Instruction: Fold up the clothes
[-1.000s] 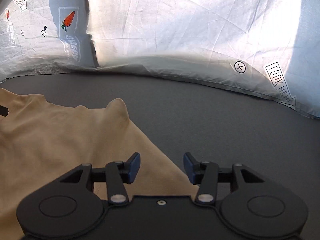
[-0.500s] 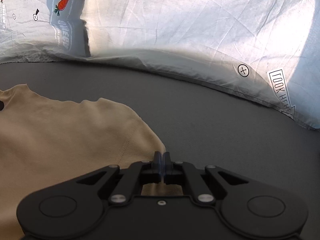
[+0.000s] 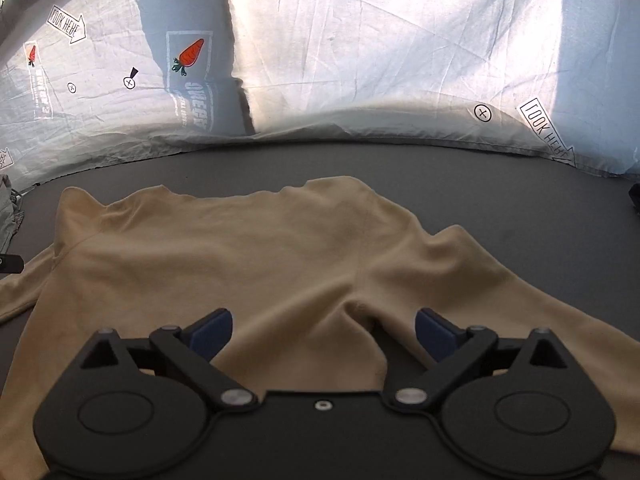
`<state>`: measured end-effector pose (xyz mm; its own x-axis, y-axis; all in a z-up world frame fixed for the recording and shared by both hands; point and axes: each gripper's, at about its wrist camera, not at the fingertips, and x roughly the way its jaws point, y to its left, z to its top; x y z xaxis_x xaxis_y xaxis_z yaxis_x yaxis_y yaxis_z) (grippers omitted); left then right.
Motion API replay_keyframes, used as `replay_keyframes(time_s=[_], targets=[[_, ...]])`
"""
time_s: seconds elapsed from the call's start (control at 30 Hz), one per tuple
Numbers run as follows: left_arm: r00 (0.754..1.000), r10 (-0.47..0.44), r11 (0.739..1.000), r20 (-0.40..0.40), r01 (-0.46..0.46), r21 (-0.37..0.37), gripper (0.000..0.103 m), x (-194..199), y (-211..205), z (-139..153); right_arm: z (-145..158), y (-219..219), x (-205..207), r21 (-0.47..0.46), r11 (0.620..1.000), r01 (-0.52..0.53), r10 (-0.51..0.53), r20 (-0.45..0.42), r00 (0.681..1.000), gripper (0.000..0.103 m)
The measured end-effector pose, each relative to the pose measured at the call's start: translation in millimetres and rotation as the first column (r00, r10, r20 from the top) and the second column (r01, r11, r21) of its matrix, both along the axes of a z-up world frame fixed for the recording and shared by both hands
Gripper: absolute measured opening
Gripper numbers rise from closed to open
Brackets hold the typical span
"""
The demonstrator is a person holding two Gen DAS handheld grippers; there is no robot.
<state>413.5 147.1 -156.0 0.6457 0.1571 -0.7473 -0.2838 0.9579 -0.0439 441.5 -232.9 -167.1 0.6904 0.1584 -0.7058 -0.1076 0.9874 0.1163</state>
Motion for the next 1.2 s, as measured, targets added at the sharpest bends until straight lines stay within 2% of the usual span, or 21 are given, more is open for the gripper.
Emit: replay_keyframes(time_s=[0.1,0.27,0.37,0.57,0.67,0.73,0.83,0.87,0.9,0.93,0.97,1.1,1.2], targets=[[0.997,0.08,0.997,-0.021,-0.08,-0.013,0.103,-48,26,3,-9,26,-44,0.014,0.999,-0.042,0.042,-0.014,0.999,0.103],[0.978,0.199,0.98,-0.063,-0.2,-0.018,0.103,-102,76,0,-26,60,-93,-0.052,0.995,-0.079,0.078,-0.018,0.997,0.103],[0.971,0.23,0.973,-0.062,-0.231,-0.019,0.103,-122,110,1,-37,67,-107,-0.085,0.996,-0.013,0.012,-0.012,1.0,0.103],[0.975,0.219,0.974,-0.048,-0.221,-0.047,0.1,-118,169,0,-47,75,-127,-0.096,0.989,0.116,-0.105,0.107,0.989,0.103],[0.978,0.2,0.975,-0.058,-0.204,-0.091,0.084,-105,193,-7,-48,75,-128,-0.095,0.988,0.125,-0.114,0.12,0.986,0.103],[0.98,0.192,0.972,-0.061,-0.198,-0.125,0.07,-96,205,-13,-48,75,-128,-0.094,0.987,0.126,-0.115,0.121,0.986,0.103],[0.982,0.184,0.97,-0.041,-0.188,-0.153,0.057,-84,216,-19,-48,76,-128,-0.095,0.987,0.129,-0.117,0.122,0.986,0.103],[0.985,0.172,0.972,-0.03,-0.175,-0.16,0.048,-81,217,-19,-49,76,-129,-0.096,0.987,0.13,-0.118,0.122,0.985,0.103],[0.985,0.168,0.973,-0.029,-0.171,-0.158,0.031,-78,218,-19,-49,76,-129,-0.096,0.987,0.133,-0.12,0.122,0.985,0.103],[0.985,0.171,0.974,-0.029,-0.173,-0.149,0.008,-75,220,-19,-49,77,-129,-0.096,0.986,0.135,-0.123,0.122,0.985,0.103],[0.985,0.169,0.973,-0.022,-0.171,-0.156,0.003,-74,222,-19,-49,77,-129,-0.096,0.986,0.138,-0.126,0.122,0.985,0.103],[0.979,0.199,0.968,0.041,-0.19,-0.165,0.003,-86,225,1,-49,78,-129,-0.095,0.984,0.148,-0.136,0.122,0.983,0.103],[0.975,0.204,0.975,0.094,-0.193,-0.112,0.003,-104,219,31,-49,78,-129,-0.092,0.984,0.149,-0.138,0.122,0.983,0.103]])
